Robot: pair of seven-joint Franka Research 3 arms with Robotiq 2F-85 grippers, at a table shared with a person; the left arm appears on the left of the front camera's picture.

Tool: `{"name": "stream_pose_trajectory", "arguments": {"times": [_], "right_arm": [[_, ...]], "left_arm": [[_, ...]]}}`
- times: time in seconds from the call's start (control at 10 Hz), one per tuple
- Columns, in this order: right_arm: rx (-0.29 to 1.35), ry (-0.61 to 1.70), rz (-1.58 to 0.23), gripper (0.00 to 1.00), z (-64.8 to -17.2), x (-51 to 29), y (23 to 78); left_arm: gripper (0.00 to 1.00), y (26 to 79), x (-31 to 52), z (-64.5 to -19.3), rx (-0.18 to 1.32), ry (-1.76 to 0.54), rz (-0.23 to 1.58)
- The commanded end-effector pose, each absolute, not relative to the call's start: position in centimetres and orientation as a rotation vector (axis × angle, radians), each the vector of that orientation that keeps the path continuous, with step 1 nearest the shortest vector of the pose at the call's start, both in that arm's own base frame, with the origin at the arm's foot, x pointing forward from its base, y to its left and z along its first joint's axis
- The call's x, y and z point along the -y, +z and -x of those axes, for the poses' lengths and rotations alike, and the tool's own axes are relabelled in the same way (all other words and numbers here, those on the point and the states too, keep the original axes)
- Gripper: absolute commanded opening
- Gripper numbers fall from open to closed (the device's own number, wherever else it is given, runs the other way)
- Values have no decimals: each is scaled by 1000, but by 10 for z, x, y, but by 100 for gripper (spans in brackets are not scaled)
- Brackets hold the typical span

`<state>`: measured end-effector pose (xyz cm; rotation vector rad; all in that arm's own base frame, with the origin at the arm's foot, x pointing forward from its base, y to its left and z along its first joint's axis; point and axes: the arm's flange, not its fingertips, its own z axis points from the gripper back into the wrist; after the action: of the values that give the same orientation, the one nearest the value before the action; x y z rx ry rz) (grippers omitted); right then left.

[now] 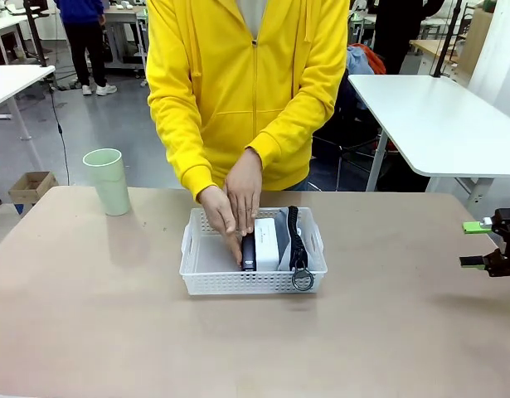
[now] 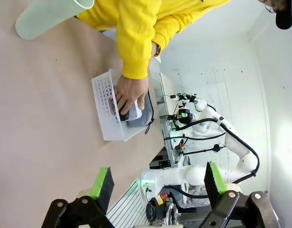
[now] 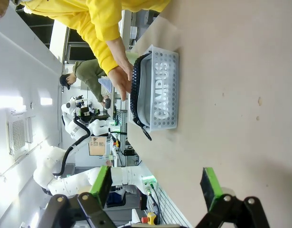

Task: Efficiently arrange items inside the basket to fit them all.
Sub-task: Pick up the Reusable plastic cup and place it inside the Organizing basket.

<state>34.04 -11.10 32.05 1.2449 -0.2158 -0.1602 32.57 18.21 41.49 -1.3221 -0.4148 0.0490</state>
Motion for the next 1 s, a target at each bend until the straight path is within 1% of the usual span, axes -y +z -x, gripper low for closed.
{"name": "stream_pose_trajectory", "arguments": {"times": [0.0,0.6,0.7,0.8,0.9], "right_arm": [[229,-167,-1258,100,-342,111,324],[229,-167,-1258,100,-342,111,324],[229,-167,-1258,100,-342,111,324],[229,-167,-1258,100,-342,111,324],[229,-167,-1258,100,-342,111,324]], "left_arm": [[100,414,-180,-320,405,68,1317],[100,412,-182,-324,413,57,1325],[100,414,-174,-336,394,61,1278],[100,416,-166,-347,464,82,1226],[100,417,-157,-364,491,23,1137]]}}
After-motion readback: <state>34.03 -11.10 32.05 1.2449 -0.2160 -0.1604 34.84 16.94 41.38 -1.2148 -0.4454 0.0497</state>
